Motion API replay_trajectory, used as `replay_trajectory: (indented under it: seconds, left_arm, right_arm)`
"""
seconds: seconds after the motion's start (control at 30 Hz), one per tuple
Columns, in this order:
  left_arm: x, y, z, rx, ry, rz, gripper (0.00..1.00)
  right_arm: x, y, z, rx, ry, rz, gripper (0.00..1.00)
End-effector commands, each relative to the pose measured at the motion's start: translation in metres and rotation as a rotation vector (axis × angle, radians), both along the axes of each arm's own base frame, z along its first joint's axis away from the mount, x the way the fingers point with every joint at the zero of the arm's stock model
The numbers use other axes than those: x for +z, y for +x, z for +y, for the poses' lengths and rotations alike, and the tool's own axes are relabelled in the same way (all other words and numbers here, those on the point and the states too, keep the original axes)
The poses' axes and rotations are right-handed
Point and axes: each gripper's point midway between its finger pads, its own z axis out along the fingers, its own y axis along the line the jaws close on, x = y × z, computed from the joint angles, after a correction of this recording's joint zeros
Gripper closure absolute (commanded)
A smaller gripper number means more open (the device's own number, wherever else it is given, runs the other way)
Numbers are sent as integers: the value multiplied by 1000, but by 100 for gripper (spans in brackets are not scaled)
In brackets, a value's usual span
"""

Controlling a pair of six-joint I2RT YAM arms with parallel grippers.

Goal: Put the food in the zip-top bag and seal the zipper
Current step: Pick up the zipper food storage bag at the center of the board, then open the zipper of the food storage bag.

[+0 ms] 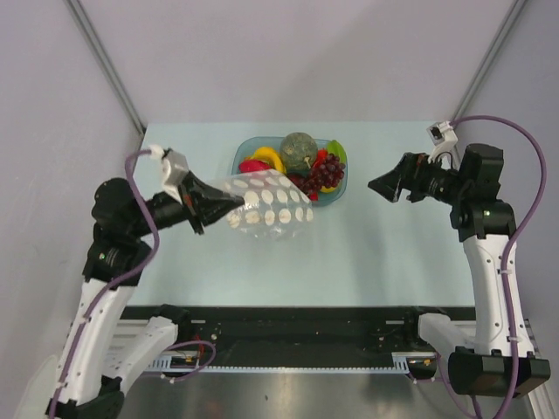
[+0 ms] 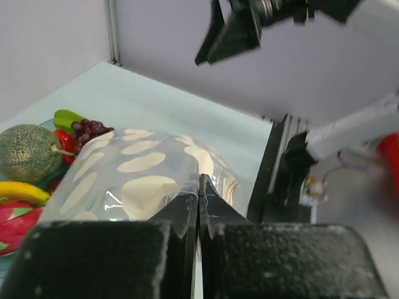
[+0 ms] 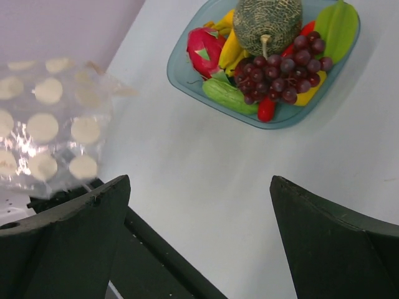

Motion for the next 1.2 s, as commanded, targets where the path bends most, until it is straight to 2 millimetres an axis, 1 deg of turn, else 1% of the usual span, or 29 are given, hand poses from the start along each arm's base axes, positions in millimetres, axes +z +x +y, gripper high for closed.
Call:
replay_trajectory:
  seconds: [0.0, 0.03, 0.07, 0.1, 0.13, 0.17, 0.2, 0.23, 0.27, 0.3, 0.33, 0.37, 0.4, 0.43, 0.47, 0.5, 0.53, 0.57, 0.6, 0.63, 0.7, 0.73, 0.77, 0.87, 0.9, 0.93, 1.0, 1.03, 1.17]
  left_arm:
    - [-71, 7, 20, 121, 398, -202, 100]
    - [-77, 10, 25, 142, 444, -231, 100]
    - [-82, 16, 32, 171, 537, -326, 100]
    - [-88, 17, 37, 183, 595, -360, 100]
    - [-96, 20, 40, 189, 649, -397, 100]
    - [-100, 26, 45, 214, 745, -487, 100]
    - [-97, 28, 48, 232, 776, -557, 100]
    - [-106, 30, 48, 223, 826, -607, 100]
    - [-104, 32, 49, 213, 905, -730, 100]
    - [-93, 32, 49, 232, 911, -826, 100]
    - [-100, 33, 48, 223, 949, -893, 100]
    - [-96, 32, 42, 189, 999, -1043, 100]
    - [-86, 35, 42, 232, 1028, -1136, 100]
    - [-98, 35, 42, 228, 1077, -1201, 100]
    - [-95, 31, 31, 196, 1123, -1358, 100]
    - [-85, 32, 29, 244, 1134, -1437, 100]
    - [-98, 30, 24, 216, 1159, -1492, 100]
    - [-99, 26, 16, 188, 1182, -1595, 100]
    - [-98, 23, 11, 187, 1182, -1650, 100]
    - [-115, 21, 5, 135, 1201, -1692, 100]
    - [-116, 14, -4, 119, 1216, -1859, 100]
    - [-136, 10, -12, 58, 1214, -1915, 100]
    - [-139, 7, -15, 40, 1243, -2003, 100]
    - [-161, 4, -23, -53, 1276, -2109, 100]
    - [-168, 4, -25, -77, 1292, -2127, 100]
    - [-179, 5, -26, -117, 1324, -2158, 100]
    - [-192, 7, -29, -178, 1361, -2186, 100]
    - [-200, 10, -27, -208, 1408, -2194, 100]
    - [-218, 16, -24, -314, 1526, -2245, 100]
  right_arm:
    - [30, -9, 14, 47, 60, -47, 0]
    - [27, -11, 15, 48, 60, -27, 0]
    - [25, -13, 16, 52, 60, -13, 0]
    - [23, -15, 17, 54, 60, 0, 0]
    - [13, -18, 18, 55, 63, 40, 0]
    - [10, -22, 20, 68, 63, 54, 0]
    - [6, -24, 21, 75, 61, 67, 0]
    - [-2, -27, 21, 79, 57, 87, 0]
    - [-3, -29, 22, 87, 50, 84, 0]
    - [-4, -31, 22, 87, 45, 75, 0]
    - [-5, -31, 22, 88, 41, 78, 0]
    - [-7, -31, 21, 88, 36, 77, 0]
    - [-8, -35, 27, 115, 33, 80, 0]
    - [-10, -35, 29, 119, 35, 89, 0]
    - [-10, -35, 30, 119, 40, 98, 0]
    - [-11, -35, 34, 126, 57, 127, 0]
    - [-11, -34, 37, 121, 72, 141, 0]
    - [-11, -32, 39, 116, 89, 161, 0]
    - [-11, -31, 43, 113, 111, 185, 0]
    - [-9, -29, 52, 110, 161, 228, 0]
    - [-12, -25, 61, 103, 200, 268, 0]
    - [-11, -22, 68, 107, 227, 290, 0]
    - [-13, -19, 71, 105, 237, 307, 0]
    - [-26, -10, 74, 90, 250, 369, 0]
    - [-27, -8, 76, 95, 259, 374, 0]
    - [-31, -7, 78, 96, 268, 398, 0]
    - [-37, -5, 86, 111, 278, 430, 0]
    - [-39, -4, 89, 114, 280, 440, 0]
    - [-51, 1, 97, 107, 295, 513, 0]
